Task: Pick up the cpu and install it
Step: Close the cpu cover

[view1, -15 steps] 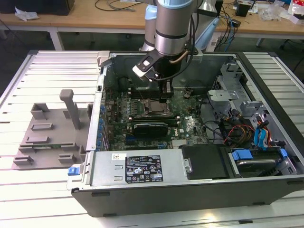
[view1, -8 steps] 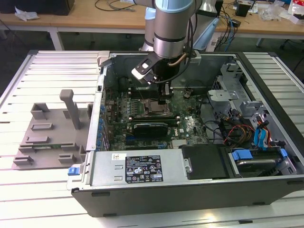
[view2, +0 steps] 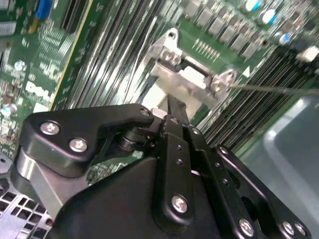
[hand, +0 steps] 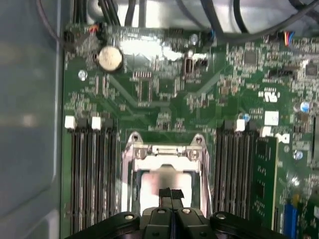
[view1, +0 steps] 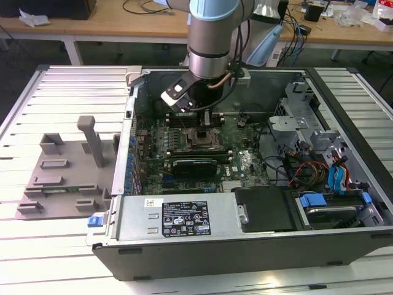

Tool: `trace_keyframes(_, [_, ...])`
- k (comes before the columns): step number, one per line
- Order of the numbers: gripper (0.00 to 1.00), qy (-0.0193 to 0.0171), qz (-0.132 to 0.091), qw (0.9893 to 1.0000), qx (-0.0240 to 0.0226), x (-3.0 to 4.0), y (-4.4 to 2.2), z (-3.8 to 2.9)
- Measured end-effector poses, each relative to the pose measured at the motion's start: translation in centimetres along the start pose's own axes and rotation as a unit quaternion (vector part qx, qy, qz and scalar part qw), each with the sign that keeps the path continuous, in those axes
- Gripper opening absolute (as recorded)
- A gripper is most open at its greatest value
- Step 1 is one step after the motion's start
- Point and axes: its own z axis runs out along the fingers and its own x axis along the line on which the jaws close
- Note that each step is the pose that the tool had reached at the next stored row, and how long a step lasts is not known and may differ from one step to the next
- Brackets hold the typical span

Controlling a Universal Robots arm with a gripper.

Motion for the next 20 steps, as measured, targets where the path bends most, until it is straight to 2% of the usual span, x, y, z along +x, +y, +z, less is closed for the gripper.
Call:
trace_keyframes(2, [0.11,-0.0001,0.0,1.0,0.0001,0.1,-0.79,0.2])
trace_keyframes(5, [0.11,-0.0001,0.0,1.0,0.0,0.21,-1.29,0.53])
trace_keyframes(8, [0.11,-0.0002,0.0,1.0,0.0001,0.29,-1.49,0.75])
trace_keyframes(9, [0.11,-0.0005,0.0,1.0,0.0003,0.31,-1.44,0.85])
trace_keyframes(10, [0.11,-0.0005,0.0,1.0,0.0001,0.29,-0.57,0.86])
trace_keyframes(12, [0.11,-0.0004,0.0,1.0,0.0001,0.26,0.26,0.85])
trace_keyframes(15, [0.11,-0.0001,0.0,1.0,-0.0002,0.25,0.82,0.69])
trace_keyframes(17, [0.11,-0.0005,0.0,1.0,0.0001,0.21,0.89,0.2])
trace_keyframes(20, [0.11,-0.0005,0.0,1.0,0.0001,0.14,0.88,-1.16])
